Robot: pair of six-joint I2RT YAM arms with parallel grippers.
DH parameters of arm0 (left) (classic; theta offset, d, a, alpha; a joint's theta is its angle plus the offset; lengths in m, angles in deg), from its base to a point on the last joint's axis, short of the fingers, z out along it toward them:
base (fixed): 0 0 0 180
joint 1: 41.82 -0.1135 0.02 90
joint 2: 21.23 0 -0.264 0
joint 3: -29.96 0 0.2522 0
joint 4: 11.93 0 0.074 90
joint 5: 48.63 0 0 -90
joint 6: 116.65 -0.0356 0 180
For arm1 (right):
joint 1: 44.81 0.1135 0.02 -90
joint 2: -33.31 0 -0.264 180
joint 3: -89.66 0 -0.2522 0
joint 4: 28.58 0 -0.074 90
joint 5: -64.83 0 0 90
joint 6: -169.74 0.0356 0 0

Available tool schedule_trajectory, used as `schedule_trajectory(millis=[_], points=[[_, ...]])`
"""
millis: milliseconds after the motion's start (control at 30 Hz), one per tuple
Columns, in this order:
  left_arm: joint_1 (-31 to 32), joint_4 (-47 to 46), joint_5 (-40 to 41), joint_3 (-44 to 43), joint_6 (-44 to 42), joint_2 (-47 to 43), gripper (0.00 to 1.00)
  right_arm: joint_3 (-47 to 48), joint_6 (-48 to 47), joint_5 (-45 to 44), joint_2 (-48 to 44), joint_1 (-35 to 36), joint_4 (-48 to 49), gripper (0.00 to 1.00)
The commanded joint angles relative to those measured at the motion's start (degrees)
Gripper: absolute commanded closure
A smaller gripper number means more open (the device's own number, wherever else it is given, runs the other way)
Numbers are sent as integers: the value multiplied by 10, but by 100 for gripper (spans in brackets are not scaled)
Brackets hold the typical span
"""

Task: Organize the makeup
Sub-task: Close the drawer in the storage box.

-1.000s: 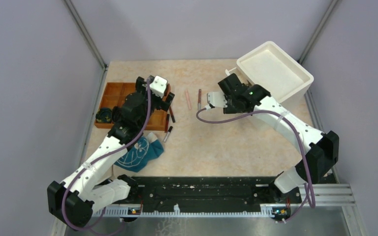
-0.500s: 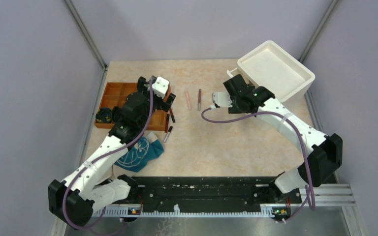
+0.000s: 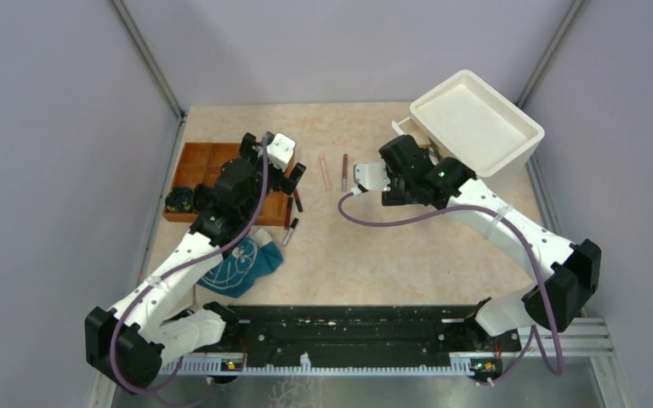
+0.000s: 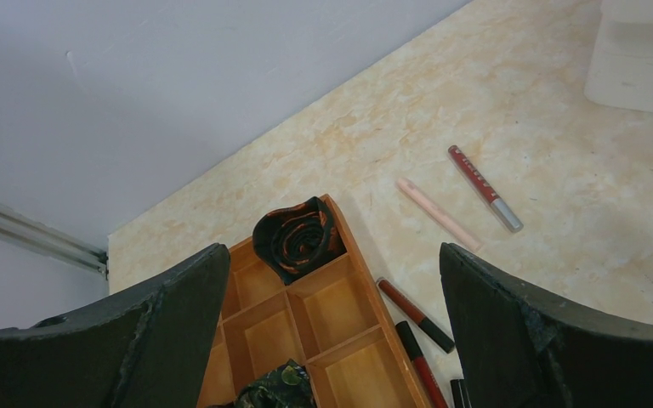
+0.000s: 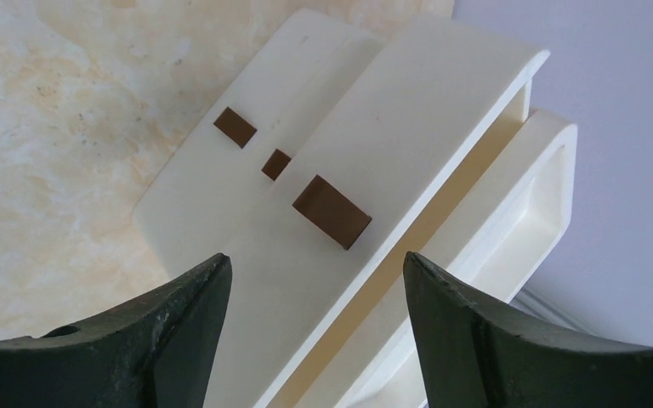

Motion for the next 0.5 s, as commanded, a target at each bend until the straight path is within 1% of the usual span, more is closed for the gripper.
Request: schedule_trajectory(millis=[0,200,333,467], points=[[-1,-16,0,-9,-6,-4,1,-9,23,13,-23,23,29,26],[-2,-38,37,4,1,-19,1,-29,36,58,4,23,23,28],[-2,-35,36,4,1,-26,1,-38,46,35,36,17,23,30],[-2,-34,34,6,2,-30,1,-32,50,-10,61,-9,22,31]])
